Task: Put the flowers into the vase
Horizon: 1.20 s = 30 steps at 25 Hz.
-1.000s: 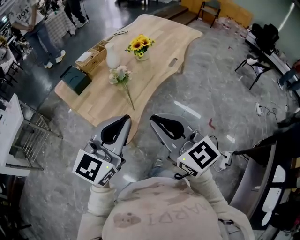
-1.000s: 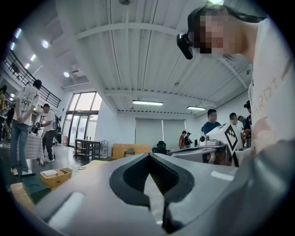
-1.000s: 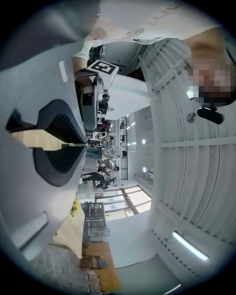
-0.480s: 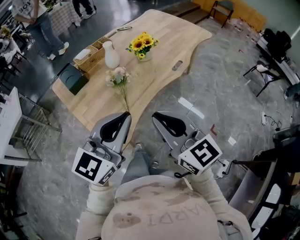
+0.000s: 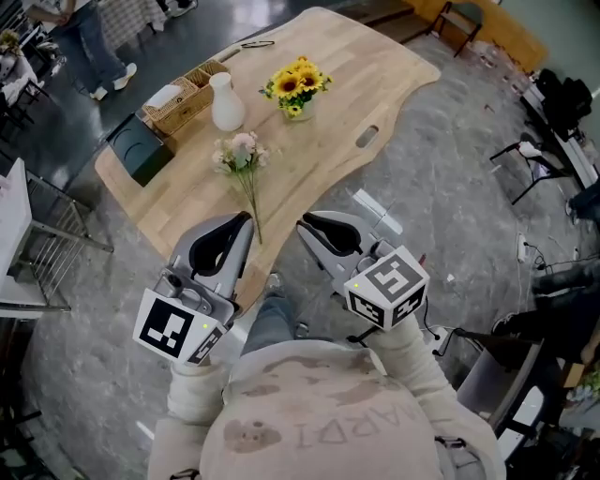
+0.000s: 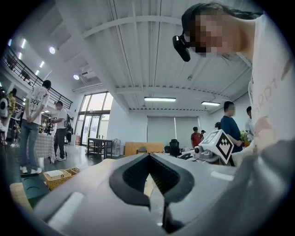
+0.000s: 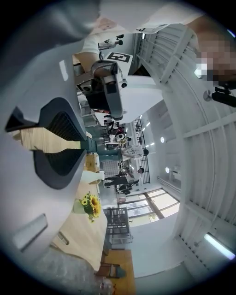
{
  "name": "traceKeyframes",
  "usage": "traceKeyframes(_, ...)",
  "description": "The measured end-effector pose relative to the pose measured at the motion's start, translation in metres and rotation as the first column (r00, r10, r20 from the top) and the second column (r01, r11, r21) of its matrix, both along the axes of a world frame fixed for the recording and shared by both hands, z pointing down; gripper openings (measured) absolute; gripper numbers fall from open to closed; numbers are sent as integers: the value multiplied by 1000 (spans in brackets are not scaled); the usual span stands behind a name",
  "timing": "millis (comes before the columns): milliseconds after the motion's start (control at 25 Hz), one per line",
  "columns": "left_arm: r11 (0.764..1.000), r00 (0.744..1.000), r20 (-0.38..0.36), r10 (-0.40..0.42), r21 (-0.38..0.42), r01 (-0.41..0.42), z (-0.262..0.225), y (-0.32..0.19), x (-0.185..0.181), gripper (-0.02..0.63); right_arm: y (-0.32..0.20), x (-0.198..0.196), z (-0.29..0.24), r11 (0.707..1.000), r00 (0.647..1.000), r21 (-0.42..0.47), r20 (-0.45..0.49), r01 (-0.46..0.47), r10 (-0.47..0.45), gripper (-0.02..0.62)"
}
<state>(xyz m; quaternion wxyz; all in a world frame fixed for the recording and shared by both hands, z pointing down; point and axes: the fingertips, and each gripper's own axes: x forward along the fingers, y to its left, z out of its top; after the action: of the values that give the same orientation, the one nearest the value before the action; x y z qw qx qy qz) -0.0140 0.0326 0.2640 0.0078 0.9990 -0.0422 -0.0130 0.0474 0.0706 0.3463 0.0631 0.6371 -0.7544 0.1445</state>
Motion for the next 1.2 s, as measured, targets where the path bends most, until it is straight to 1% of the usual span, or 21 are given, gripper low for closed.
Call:
traceKeyframes(120, 1000, 1000, -2, -22, -3, 22, 3, -28, 2, 0, -33, 4, 26, 996, 999, -83, 0, 32, -32, 95)
traceKeyframes(200, 999, 999, 2, -43, -12, 43, 6, -44, 1, 0, -52, 4, 43, 987, 998, -147, 4, 63, -63, 103)
traceKeyframes(320, 997, 998, 7, -69, -25, 69, 13, -72, 2, 0, -80, 5, 72, 966, 995, -238, 13, 97, -96, 108)
traceKeyframes(440, 995, 996, 10, -89, -45, 90, 22, -100, 3, 0, -108, 9, 101, 942, 994, -317, 33, 110, -105, 113)
traceKeyframes(560, 991, 994, 16, -109, -71, 109, 31, -123, 3, 0, -128, 11, 127, 910, 991, -395, 74, 129, -108, 124)
traceKeyframes(680, 990, 993, 26, -114, -75, 116, 42, -142, 5, 0, -147, 16, 155, 876, 991, -466, 93, 126, -93, 129)
traceKeyframes(800, 989, 992, 44, -114, -85, 118, 56, -157, 9, 0, -160, 21, 185, 834, 990, -539, 123, 119, -62, 144)
traceKeyframes(920, 986, 992, 52, -114, -113, 119, 67, -168, 10, 0, -167, 23, 210, 787, 986, -605, 167, 119, -21, 179)
traceKeyframes(960, 985, 992, 55, -116, -119, 122, 70, -171, 10, 0, -170, 23, 218, 773, 984, -624, 176, 118, -8, 191)
traceKeyframes(1200, 980, 988, 79, -130, -141, 140, 86, -189, 10, 0, -188, 25, 254, 697, 979, -708, 200, 112, 46, 210)
